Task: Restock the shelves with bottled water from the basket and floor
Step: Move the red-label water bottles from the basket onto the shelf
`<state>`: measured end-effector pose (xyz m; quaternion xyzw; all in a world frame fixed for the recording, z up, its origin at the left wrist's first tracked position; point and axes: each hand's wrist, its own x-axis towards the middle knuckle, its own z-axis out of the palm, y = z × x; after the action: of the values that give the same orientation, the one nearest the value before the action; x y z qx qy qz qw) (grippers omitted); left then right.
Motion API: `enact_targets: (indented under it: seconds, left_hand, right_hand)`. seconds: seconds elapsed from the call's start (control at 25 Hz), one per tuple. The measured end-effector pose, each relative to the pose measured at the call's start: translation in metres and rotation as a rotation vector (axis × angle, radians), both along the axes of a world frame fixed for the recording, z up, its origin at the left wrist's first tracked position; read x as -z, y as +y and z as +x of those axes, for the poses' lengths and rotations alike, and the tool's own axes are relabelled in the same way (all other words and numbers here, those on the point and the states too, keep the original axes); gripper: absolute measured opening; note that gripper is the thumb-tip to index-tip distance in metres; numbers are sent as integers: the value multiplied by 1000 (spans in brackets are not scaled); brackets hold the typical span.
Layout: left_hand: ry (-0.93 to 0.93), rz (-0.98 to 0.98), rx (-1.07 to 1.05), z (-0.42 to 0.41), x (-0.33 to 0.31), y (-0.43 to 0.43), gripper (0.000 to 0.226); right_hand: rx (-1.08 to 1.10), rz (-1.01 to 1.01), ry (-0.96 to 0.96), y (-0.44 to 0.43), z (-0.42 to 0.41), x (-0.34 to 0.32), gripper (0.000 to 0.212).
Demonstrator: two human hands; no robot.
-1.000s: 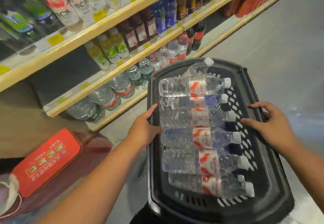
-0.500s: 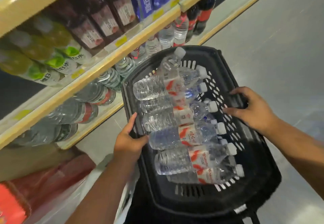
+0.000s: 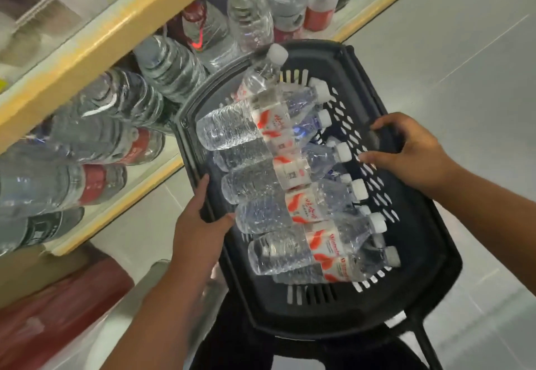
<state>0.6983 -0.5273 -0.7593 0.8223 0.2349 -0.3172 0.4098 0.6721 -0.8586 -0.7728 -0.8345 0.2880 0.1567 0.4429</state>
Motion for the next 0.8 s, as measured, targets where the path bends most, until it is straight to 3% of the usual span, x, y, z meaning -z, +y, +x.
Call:
enact_targets:
  seconds: [0.2,0.4,0.6,0.68,0.8]
  left_hand:
    - [-9,18,-63,-15,45,-11,82]
    - [19,10,-93,-33,51,-18,85]
    - [182,68,272,-10,14,-14,101]
    - [127,183,416,14,-9,-17,95]
    - [-62,192,596,58,-42,-28,80]
  right_hand:
    - [-65,-39,-18,-7,14,50,43]
    - [-117,-100,-40,-11,14,57,41]
    - [-205,-65,129,-4,14,37,54]
    - [-124,-116,176,13,6,22,62]
    - [90,-221,60,57,-7,-10,57]
